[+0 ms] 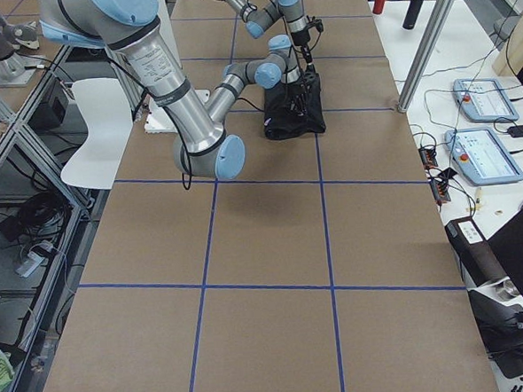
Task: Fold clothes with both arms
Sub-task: 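Lay the folded end onto the bundle's far half and press it flat with both grippers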
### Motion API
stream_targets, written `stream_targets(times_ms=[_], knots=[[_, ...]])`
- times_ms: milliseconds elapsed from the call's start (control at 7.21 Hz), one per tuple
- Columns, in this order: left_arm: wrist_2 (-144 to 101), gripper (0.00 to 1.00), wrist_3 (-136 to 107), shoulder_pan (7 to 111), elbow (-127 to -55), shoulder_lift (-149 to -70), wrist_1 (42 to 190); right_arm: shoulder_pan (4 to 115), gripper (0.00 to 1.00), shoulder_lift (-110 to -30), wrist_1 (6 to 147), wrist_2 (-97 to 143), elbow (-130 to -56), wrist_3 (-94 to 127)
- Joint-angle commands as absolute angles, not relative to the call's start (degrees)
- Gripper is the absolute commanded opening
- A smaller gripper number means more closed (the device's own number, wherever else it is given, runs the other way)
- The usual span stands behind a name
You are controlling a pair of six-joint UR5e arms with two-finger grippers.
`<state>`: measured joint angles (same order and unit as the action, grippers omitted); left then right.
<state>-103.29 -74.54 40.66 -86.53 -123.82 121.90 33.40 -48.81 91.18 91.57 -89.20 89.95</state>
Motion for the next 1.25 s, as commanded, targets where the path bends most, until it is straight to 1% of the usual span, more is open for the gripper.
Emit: stream_targets(times_ms=[0,139,277,416,555,832,970,1109], knots=[[-103.88,1.00,-72.70,41.74,-86.13,-124.01,123.93,38.28,0.99,-47.30,90.26,100.30,-86.75,84.77],[-106.32,1.00,-70.08,42.62,-86.92,-123.84,123.93,41.28,0.99,-46.59,90.35,108.55,-87.36,82.12],[-110.35,1.00,-67.87,44.11,-87.53,-122.71,123.93,40.79,0.99,-46.06,90.44,109.15,-88.49,82.09],[-110.74,1.00,-65.33,44.29,-89.19,-120.52,124.01,39.82,0.99,-46.05,90.61,109.42,-91.12,82.18],[-110.74,1.00,-65.13,44.30,-89.56,-120.15,124.01,36.94,0.99,-46.14,92.88,108.55,-93.32,82.79],[-110.74,1.00,-65.13,44.30,-89.74,-119.97,124.01,28.88,0.98,-43.60,97.71,99.12,-93.26,83.06],[-110.74,1.00,-65.21,44.30,-89.74,-119.97,124.01,26.22,0.76,-43.33,98.00,95.83,-92.99,83.06],[-110.74,1.00,-65.21,44.30,-89.74,-119.88,124.10,25.32,0.18,-43.33,98.96,95.63,-92.64,82.97]])
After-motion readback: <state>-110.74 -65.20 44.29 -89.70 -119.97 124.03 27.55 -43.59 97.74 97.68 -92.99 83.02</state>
